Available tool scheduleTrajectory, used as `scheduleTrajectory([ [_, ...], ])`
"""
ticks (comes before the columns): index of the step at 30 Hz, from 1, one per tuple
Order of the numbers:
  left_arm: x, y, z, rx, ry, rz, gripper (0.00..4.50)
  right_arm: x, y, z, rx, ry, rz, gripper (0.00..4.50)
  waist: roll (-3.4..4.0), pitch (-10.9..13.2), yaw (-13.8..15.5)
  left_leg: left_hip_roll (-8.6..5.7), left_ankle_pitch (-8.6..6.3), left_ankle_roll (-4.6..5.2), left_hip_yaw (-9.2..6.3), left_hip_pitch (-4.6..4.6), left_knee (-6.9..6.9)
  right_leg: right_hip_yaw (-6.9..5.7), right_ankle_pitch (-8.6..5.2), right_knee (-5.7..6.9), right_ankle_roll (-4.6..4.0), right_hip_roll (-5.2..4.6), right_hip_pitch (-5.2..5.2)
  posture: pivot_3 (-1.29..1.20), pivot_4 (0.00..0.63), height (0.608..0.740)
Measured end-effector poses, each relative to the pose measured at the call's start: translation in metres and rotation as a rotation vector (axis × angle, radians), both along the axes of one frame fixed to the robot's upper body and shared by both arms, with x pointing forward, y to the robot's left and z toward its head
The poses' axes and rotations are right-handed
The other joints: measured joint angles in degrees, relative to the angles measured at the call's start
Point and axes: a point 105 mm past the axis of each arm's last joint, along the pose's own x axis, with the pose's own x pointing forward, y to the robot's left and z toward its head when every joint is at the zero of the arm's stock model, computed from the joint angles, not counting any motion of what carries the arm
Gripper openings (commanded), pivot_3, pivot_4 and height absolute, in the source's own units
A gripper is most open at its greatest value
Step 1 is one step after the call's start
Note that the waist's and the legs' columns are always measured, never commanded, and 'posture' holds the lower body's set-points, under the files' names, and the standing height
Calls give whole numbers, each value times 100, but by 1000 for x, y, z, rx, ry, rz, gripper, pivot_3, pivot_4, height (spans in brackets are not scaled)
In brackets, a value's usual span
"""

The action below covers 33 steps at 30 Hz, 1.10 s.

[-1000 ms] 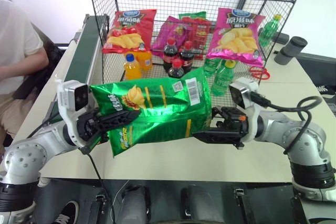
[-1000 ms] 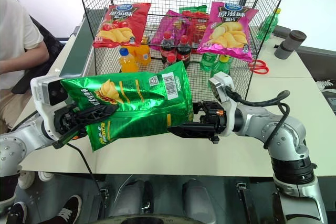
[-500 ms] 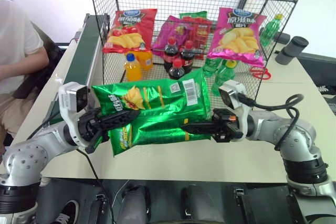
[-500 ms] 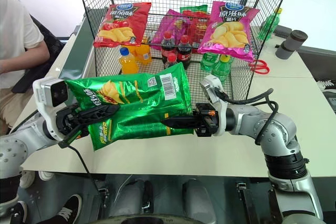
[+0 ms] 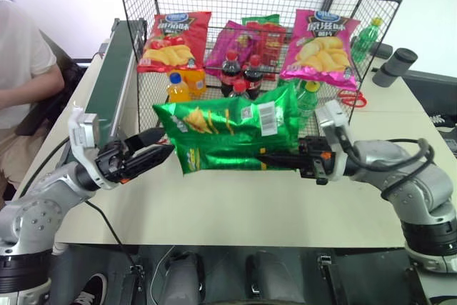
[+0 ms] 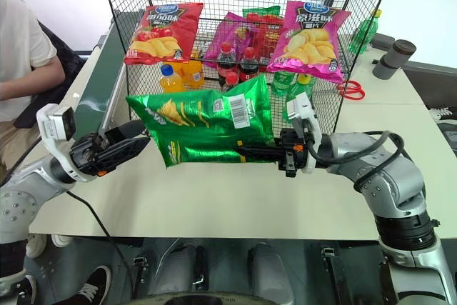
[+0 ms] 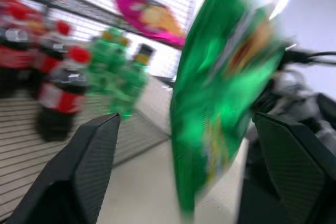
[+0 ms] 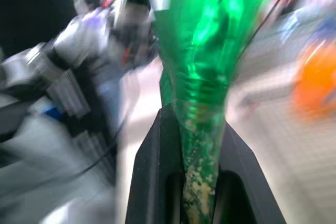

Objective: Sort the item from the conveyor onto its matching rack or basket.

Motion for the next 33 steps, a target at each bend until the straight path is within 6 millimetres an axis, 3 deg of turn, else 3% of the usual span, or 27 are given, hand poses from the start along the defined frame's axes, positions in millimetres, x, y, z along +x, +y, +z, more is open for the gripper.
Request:
scheduleTrajectory([
  [2, 2, 3, -3, 32, -31, 30, 4420, 1, 1, 23, -30, -188, -50, 0, -5, -3, 25, 0, 0, 0, -4, 1, 0, -5, 0, -3, -1, 0, 4, 0, 150, 740],
  [5, 12, 3, 0, 28, -88, 86, 4420, 22, -7, 37, -81, -439, -236, 0, -9, -5, 78, -7, 0, 1, -4, -5, 3, -10, -1, -8, -1, -10, 10, 0, 150, 740],
  [9, 17, 1, 2, 50, -129, 111, 4420, 45, -21, 39, -137, -598, -415, 0, -10, -5, 28, -6, -2, 3, 8, -7, 5, 0, 0, -7, 1, -10, 2, 0, 150, 740],
  [15, 23, -10, -1, 63, -150, 165, 4420, 80, -40, 26, -529, -975, -619, 0, -8, -4, -6, 0, 4, -6, 11, -4, 2, 3, 0, -2, 2, -4, -4, 0, 150, 740],
  [20, 22, -13, -3, 74, -161, 178, 4420, 102, -33, 30, -673, -1185, -716, 0, -7, -3, -36, 2, 24, -41, 12, -2, 0, 6, 0, 4, 1, -1, -8, 0, 150, 740],
  [26, 23, -13, -8, 81, -160, 206, 4420, 134, -19, 25, -768, -1240, -857, 0, -7, -3, -50, 1, 27, -46, 13, -3, 0, 6, 0, 3, 1, -3, -7, 0, 150, 740],
  [33, 21, -12, -15, 94, -156, 228, 4420, 160, -31, 16, -823, -1113, -999, 0, -6, -3, -29, 1, 27, -45, 16, -5, 0, 6, 0, 4, 1, -4, -9, 0, 150, 740],
])
